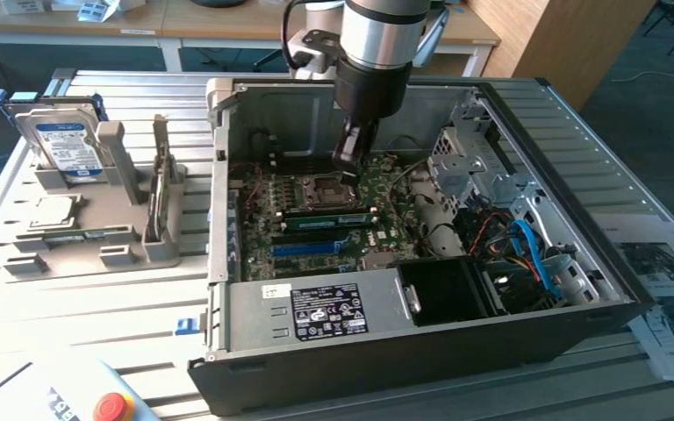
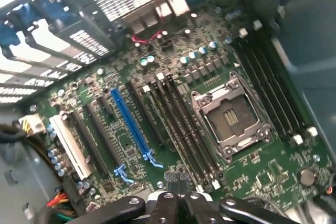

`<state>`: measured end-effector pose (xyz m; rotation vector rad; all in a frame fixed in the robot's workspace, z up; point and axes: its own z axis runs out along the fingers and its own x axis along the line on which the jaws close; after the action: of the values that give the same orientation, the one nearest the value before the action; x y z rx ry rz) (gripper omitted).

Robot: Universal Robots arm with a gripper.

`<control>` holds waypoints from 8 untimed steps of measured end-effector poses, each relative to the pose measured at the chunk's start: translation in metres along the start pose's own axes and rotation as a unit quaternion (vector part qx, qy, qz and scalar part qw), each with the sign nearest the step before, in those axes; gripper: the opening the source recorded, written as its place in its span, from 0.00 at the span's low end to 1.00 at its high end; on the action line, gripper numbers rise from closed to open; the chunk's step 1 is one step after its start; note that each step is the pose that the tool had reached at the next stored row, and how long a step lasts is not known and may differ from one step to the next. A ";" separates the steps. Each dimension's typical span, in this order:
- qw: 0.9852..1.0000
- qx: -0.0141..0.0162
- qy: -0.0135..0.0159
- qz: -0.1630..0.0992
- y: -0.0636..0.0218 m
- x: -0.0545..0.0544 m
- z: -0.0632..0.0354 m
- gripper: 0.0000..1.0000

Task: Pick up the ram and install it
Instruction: 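Press down the ram until it locks into place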

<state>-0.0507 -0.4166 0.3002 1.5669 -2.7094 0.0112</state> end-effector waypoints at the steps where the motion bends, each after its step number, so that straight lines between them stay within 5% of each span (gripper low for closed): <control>1: 1.000 0.000 0.000 0.008 -0.0001 0.000 0.0000 0.10; 8: 0.998 0.001 -0.001 0.066 0.0000 0.000 0.0000 0.10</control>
<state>-0.0507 -0.4166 0.3002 1.3875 -2.8100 0.0142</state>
